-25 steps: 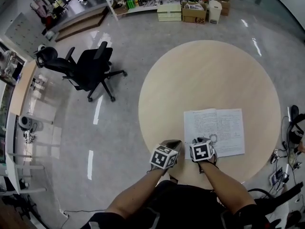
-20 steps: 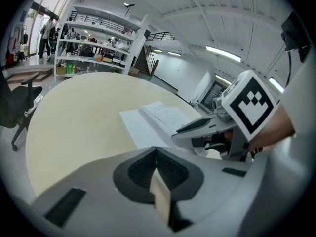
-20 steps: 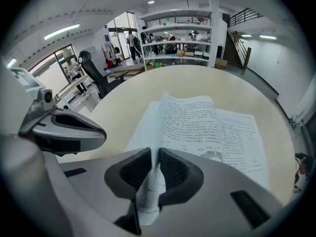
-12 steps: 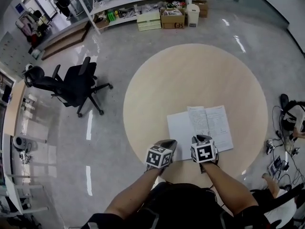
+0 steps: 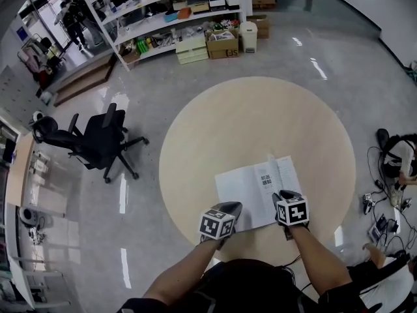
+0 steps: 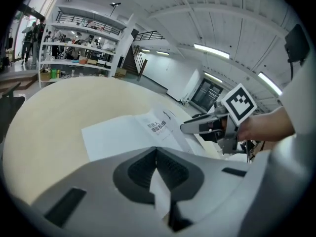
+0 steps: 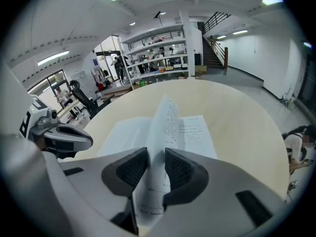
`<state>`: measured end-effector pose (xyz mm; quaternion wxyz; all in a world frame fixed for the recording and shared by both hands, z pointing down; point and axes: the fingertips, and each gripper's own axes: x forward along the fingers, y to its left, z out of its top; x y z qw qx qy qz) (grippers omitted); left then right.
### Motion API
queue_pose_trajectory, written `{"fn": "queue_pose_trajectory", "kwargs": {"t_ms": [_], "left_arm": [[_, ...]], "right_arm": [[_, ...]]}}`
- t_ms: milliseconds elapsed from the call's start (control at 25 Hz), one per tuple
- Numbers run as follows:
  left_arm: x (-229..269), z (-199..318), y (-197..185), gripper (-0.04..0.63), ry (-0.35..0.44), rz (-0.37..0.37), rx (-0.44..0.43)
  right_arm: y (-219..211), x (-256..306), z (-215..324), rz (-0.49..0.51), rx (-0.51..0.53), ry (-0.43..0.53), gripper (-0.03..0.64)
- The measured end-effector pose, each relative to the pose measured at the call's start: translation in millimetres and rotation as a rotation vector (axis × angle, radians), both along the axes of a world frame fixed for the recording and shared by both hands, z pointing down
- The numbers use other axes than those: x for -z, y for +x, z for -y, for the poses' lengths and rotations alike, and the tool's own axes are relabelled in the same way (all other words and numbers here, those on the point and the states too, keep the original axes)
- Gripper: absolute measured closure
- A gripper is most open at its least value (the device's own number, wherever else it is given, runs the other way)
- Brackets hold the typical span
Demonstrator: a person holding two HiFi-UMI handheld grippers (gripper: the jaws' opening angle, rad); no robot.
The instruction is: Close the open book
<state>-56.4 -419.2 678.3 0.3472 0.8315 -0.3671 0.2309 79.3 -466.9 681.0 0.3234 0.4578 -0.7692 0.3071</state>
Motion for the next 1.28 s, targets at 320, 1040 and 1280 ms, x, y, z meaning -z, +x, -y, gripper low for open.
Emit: {"fn": "queue_pose_trajectory", "kwargs": {"t_ms": [320, 1040, 1280], "left_arm": [[3, 10, 9, 0.609, -0.007, 0.034, 0.006], [-1, 3, 25, 0.609, -0.026, 0.068, 0.01], [14, 6, 12, 0.609, 0.008, 0.048, 0.063]], "right_arm": [[75, -18, 15, 0.161, -0.143, -0.044, 0.508], [143, -47, 17, 0.221, -0.216, -0.065, 0.508], [133, 0, 28, 0.201, -0.166, 0.048, 0.508]]}}
